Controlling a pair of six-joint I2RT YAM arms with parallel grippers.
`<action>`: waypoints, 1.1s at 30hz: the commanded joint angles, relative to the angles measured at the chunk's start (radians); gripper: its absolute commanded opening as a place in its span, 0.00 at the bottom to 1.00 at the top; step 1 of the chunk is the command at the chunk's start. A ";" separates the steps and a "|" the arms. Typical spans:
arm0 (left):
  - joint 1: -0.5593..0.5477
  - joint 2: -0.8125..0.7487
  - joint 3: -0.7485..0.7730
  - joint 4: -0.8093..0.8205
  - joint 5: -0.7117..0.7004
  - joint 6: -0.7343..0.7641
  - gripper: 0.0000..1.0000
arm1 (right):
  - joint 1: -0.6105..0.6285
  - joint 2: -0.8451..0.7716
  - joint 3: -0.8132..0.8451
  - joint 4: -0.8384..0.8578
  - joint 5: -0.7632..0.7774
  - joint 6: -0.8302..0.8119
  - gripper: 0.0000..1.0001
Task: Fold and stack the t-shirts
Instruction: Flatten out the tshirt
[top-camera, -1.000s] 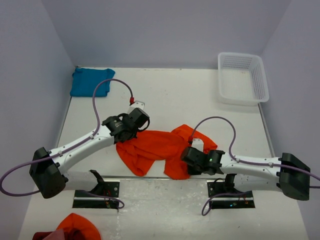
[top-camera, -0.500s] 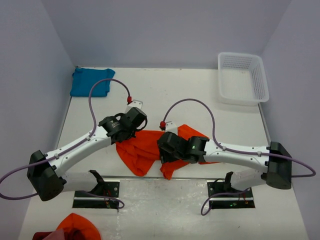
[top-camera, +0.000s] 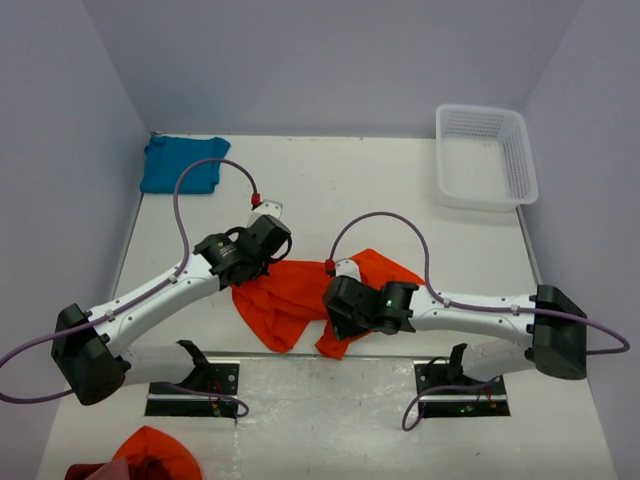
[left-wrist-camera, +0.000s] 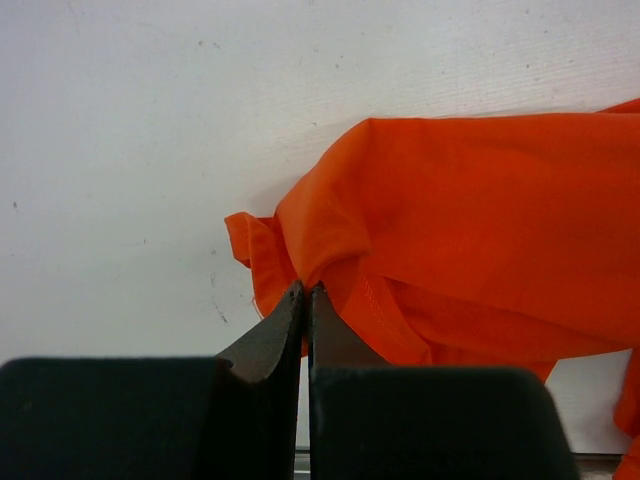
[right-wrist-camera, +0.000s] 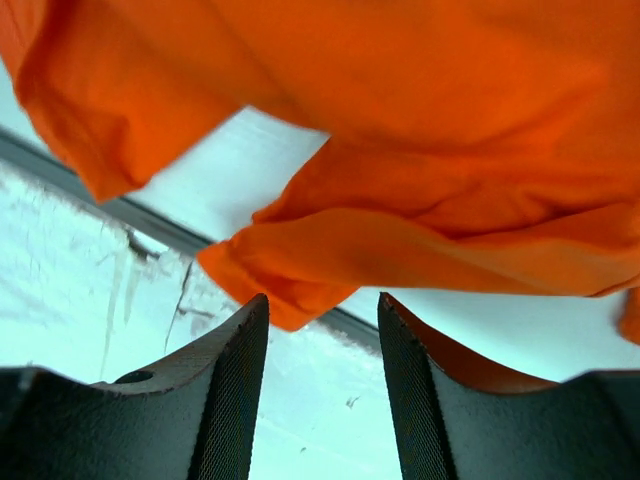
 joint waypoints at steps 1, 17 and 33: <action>0.011 -0.013 -0.004 0.022 0.017 0.029 0.00 | 0.056 0.038 0.022 0.043 -0.055 0.024 0.48; 0.011 -0.023 -0.017 0.032 0.038 0.032 0.00 | 0.175 0.338 0.289 -0.105 0.083 0.015 0.46; 0.058 0.010 -0.037 0.095 0.008 0.076 0.00 | 0.270 0.746 0.670 -0.582 0.412 0.369 0.46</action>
